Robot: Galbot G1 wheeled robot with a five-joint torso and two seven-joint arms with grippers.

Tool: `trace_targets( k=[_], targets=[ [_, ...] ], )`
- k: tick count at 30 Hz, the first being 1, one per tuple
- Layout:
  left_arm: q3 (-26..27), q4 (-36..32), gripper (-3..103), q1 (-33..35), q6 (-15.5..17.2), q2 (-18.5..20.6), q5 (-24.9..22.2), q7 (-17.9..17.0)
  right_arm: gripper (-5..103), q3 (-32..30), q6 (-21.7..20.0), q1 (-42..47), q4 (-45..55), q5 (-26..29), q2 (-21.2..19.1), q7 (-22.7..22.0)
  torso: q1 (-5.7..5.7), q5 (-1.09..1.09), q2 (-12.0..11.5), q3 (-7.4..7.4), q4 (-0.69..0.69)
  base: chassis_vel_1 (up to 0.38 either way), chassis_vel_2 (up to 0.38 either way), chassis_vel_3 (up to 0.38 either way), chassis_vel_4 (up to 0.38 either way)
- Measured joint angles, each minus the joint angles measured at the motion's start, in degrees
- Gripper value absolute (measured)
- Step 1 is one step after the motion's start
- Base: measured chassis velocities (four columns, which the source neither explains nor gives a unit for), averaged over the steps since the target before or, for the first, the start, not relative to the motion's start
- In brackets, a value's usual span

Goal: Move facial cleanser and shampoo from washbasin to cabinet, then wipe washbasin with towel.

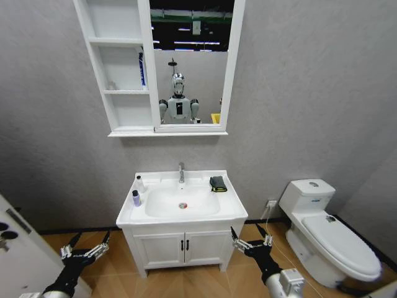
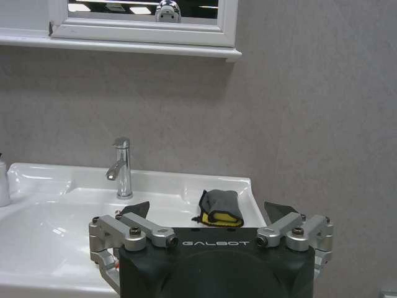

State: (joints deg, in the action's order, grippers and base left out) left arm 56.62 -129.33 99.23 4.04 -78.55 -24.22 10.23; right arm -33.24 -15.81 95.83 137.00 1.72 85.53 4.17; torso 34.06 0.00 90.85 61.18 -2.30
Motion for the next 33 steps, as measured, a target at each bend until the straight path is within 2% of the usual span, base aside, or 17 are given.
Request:
trace_targets(
  k=[2,5,7,12,15,16,17,20,21,23,27,29,33],
  targets=[
    [-0.5,-0.1,100,-0.2,-1.0,-0.9,1.0,-1.8,100,0.1,0.9,-0.2,-0.1,0.1,0.0,-0.7,0.09,0.0,0.0,0.03,0.02,-0.292,0.29,0.327,-0.239],
    [-0.5,-0.2,100,-0.2,-1.4,-1.2,1.4,-2.3,100,0.0,1.4,-0.2,-0.1,0.1,-0.1,-0.8,0.09,0.02,0.0,0.03,0.05,-0.261,0.238,0.227,-0.179],
    [-0.5,-0.2,100,0.0,-3.2,-1.9,2.5,-2.9,100,-0.2,1.7,-0.1,0.1,0.2,-0.4,-1.2,0.08,0.0,0.0,0.03,-0.02,-0.18,0.18,0.056,-0.082],
    [-1.0,-0.1,100,0.4,-5.2,-2.8,4.7,-3.2,100,-0.3,1.7,-0.5,0.2,0.3,-0.5,-1.7,-0.02,-0.01,0.0,0.0,-0.02,-0.034,0.037,-0.035,-0.037],
    [-2.7,0.7,100,0.0,-5.4,-3.7,6.6,-4.2,100,-0.2,1.6,-1.0,0.2,0.3,-0.5,-2.0,-0.08,0.01,0.0,-0.02,0.06,0.081,-0.04,-0.055,0.049],
    [-6.4,4.9,100,-3.4,-5.4,-4.8,10.9,-5.2,100,-0.4,1.0,-1.3,0.8,0.8,-0.4,-2.3,-0.08,0.0,0.0,-0.02,0.0,0.0,0.0,0.0,0.0],
    [-6.4,4.9,100,-3.4,-5.4,-4.8,10.9,-5.2,100,-0.4,1.0,-1.3,0.8,0.8,-0.4,-2.3,-0.08,0.0,0.0,-0.02,0.0,0.0,0.0,0.0,0.0],
    [-10.2,10.3,100,-9.0,-3.1,-5.1,14.8,-6.3,100,-1.2,0.3,-1.9,2.2,1.8,-0.5,-3.0,0.01,0.0,0.0,0.01,0.0,0.0,0.0,0.0,0.0],
    [-10.2,10.3,100,-9.0,-3.1,-5.1,14.8,-6.3,100,-1.2,0.3,-1.9,2.2,1.8,-0.5,-3.0,0.01,0.0,0.0,0.01,0.0,0.0,0.0,0.0,0.0],
    [-12.7,12.6,100,-12.6,-0.7,-4.8,16.6,-7.9,100,-1.8,0.0,-2.2,2.7,2.5,-0.5,-3.5,0.03,0.0,0.0,0.01,0.01,0.0,0.0,0.0,0.0],
    [-15.6,14.4,100,-15.7,1.5,-4.2,17.9,-9.3,100,-2.1,-0.4,-2.6,3.0,3.3,-0.5,-3.9,0.03,0.01,0.0,0.02,0.01,0.0,0.0,0.0,0.0],
    [-18.7,16.9,100,-18.9,3.2,-3.3,18.5,-11.1,100,-2.3,-0.7,-2.9,3.1,3.8,-0.4,-4.3,0.02,0.01,0.0,0.01,0.0,0.0,0.0,0.0,0.0],
    [-21.0,20.6,100,-21.6,3.9,-3.1,18.8,-13.4,100,-2.2,-1.1,-4.0,3.0,4.6,-0.6,-4.7,0.02,0.0,0.0,0.01,0.0,0.0,0.0,0.0,0.0]
  ],
)
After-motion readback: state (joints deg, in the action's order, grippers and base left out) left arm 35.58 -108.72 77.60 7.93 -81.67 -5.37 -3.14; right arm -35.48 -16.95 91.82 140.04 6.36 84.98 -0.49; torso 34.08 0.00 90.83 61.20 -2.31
